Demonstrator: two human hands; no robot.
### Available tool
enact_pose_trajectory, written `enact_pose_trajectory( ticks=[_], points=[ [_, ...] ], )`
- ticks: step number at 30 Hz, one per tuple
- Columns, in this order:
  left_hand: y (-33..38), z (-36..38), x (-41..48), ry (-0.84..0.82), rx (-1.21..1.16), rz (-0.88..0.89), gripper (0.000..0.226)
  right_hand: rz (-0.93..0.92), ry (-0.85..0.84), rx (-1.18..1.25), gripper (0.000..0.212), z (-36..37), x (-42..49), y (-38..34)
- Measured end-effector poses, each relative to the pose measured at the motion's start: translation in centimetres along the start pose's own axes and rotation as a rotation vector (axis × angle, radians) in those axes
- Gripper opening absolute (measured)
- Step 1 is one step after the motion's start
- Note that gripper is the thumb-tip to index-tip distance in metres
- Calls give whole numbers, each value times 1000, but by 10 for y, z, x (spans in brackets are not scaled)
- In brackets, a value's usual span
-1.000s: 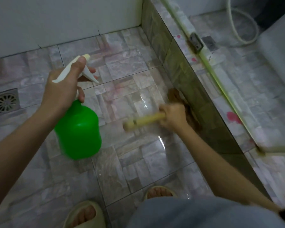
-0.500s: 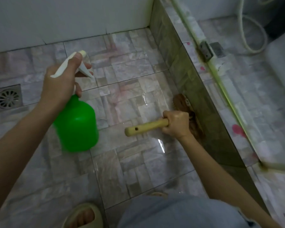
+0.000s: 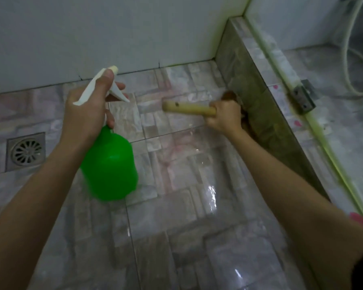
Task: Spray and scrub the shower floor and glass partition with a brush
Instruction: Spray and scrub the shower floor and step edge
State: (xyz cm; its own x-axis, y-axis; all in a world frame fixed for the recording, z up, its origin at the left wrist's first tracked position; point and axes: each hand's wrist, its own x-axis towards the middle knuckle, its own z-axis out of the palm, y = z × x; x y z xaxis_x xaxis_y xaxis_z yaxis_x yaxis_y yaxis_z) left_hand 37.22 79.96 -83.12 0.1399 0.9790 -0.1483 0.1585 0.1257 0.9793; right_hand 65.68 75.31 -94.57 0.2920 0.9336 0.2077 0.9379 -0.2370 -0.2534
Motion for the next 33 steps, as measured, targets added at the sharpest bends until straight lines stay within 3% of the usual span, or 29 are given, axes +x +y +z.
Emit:
enact_pose_trajectory(
  ticks=[3,7,14,16,19,20,22,24,27,29,31,33],
  points=[
    [-7,-3,13,32,-11,3,21,37,-51,-47,47,13,69,-10],
    [-9,-12,27,64,-33,-9,21,-87,63,35,42,15,27,1],
    [-20,-23,43,71,7,-3,25,103,-46,-24,47,27,155,-31],
    [-23,-29,47,83,10,-12,24,-9,-127,-93,45,32,152,-33],
    [-26,-36,49,102,-4,-7,24,-350,-423,-275,32,31,116,-31],
    [-28,-38,48,97,7,-9,24,-434,-430,-346,32,30,105,-28],
    [-33,-40,47,87,29,-9,24,-389,-239,-474,39,28,85,-28],
    [-36,-40,45,86,36,-4,24,-126,-55,-455,47,26,63,-27],
    [-37,-36,43,81,37,3,23,68,-131,56,30,19,39,-28],
    [-35,-32,39,73,38,16,23,160,-306,562,41,12,26,-26],
    [-32,-27,36,70,35,30,23,401,-455,1134,54,-2,13,-22],
    [-28,-25,34,67,37,44,23,720,-474,1576,46,-17,9,-21]
  ],
)
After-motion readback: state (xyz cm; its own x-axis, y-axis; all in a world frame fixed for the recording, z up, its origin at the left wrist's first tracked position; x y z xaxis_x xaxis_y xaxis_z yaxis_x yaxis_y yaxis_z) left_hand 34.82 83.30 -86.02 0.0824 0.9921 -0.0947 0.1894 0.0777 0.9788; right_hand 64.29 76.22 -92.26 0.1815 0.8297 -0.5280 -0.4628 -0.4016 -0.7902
